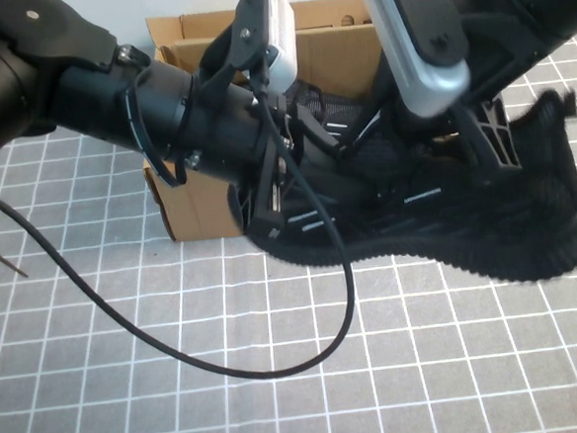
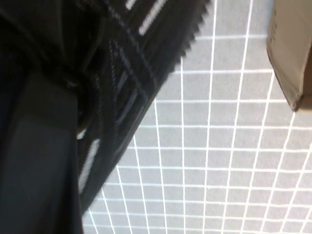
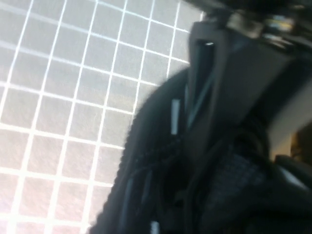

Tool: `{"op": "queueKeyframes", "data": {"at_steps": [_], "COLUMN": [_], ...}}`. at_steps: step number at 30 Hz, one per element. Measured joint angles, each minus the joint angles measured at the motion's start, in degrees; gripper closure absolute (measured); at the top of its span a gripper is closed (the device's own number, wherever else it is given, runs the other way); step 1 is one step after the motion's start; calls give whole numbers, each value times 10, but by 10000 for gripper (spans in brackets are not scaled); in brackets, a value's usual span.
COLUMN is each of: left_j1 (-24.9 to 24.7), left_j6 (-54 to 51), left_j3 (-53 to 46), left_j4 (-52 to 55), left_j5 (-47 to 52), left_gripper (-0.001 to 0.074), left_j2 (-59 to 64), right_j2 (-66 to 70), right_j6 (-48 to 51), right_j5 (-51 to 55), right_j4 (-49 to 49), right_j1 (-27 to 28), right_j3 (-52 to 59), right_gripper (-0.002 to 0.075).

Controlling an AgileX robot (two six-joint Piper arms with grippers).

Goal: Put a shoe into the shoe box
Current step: Place the shoe in the shoe box

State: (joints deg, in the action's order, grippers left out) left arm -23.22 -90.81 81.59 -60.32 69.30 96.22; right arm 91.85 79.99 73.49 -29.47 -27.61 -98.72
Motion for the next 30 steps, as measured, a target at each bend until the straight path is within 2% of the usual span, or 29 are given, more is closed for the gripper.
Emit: {"op": "queueKeyframes", "data": {"at_steps": [3,7,10,12,15,19,21,24,30], "left_j1": [0,-1,-1,-1,-1,-1,-1,-1,-1], "left_j6": [4,12,29,36,38,39,39,39,60], "left_j3": [0,0,-1,-1,-1,25,51,98,192], "left_j4": [13,40,68,74,76,96,112,140,184], "left_j5": [-9,-48,-90,-126,-177,-218,-228,-232,-220], "left_gripper": [699,705,706,708,708,710,710,711,711], "left_j2": [1,4,4,4,4,6,9,27,89], "right_j2": [-1,-11,-27,-40,-59,-75,-78,-83,-113], "right_j6": [-72,-172,-256,-317,-386,-471,-511,-553,-614], "right_j5": [-6,-29,-38,-38,-26,-15,-14,-13,-13], "right_j4": [18,80,149,194,242,280,291,298,309], "right_j1": [0,0,0,0,0,0,0,0,0], "right_j3": [0,-3,-19,-30,-38,-38,-34,-24,12], "right_gripper": [551,333,295,315,405,621,685,725,740]}}
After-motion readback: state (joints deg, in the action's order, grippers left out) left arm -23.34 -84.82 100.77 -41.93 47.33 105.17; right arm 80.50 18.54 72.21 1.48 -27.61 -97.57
